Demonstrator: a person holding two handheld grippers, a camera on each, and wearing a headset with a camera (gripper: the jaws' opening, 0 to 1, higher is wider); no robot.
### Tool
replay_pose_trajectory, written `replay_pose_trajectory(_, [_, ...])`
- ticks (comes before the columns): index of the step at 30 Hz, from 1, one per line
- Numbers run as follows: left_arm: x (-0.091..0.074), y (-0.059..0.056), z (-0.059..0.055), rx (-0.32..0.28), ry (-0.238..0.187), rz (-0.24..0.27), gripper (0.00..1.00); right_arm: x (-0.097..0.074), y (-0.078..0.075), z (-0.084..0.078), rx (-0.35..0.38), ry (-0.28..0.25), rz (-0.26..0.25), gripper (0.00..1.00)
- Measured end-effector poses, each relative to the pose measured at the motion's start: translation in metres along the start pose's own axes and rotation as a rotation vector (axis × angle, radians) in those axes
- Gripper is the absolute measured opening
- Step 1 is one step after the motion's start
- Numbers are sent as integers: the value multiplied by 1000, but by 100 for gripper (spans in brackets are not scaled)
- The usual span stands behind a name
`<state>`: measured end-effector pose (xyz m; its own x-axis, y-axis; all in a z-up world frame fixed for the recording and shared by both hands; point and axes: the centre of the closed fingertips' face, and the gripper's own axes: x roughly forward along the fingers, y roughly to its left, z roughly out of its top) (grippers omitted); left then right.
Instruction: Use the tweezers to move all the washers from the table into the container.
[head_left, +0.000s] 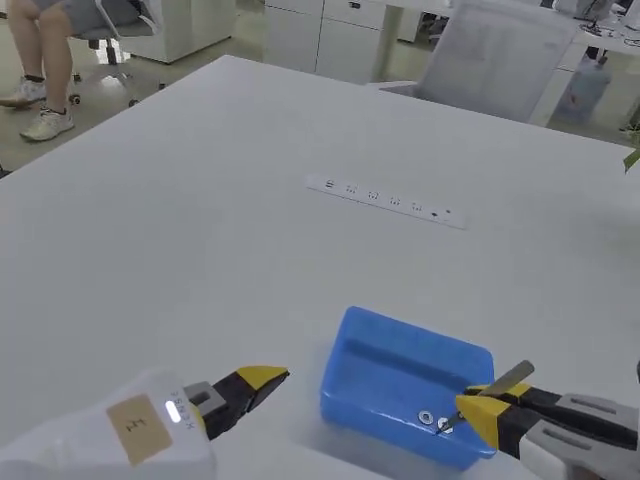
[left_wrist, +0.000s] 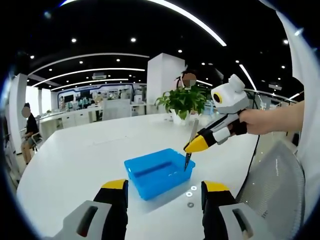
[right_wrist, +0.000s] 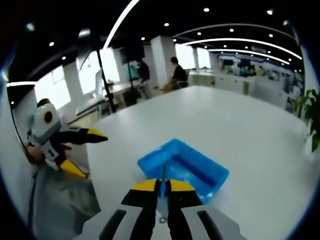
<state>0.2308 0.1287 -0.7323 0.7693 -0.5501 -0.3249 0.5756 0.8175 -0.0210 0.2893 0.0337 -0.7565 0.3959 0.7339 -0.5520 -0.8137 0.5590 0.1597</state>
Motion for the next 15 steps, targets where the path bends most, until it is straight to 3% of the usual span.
replay_pose_trajectory(9, [0,0,-3,0,6,-9,58,5,-6,-35,12,64,-15,4])
replay_pose_trajectory(15, [0,0,-4,2,10,-7,58,9,-8,-48,18,90,-12,4])
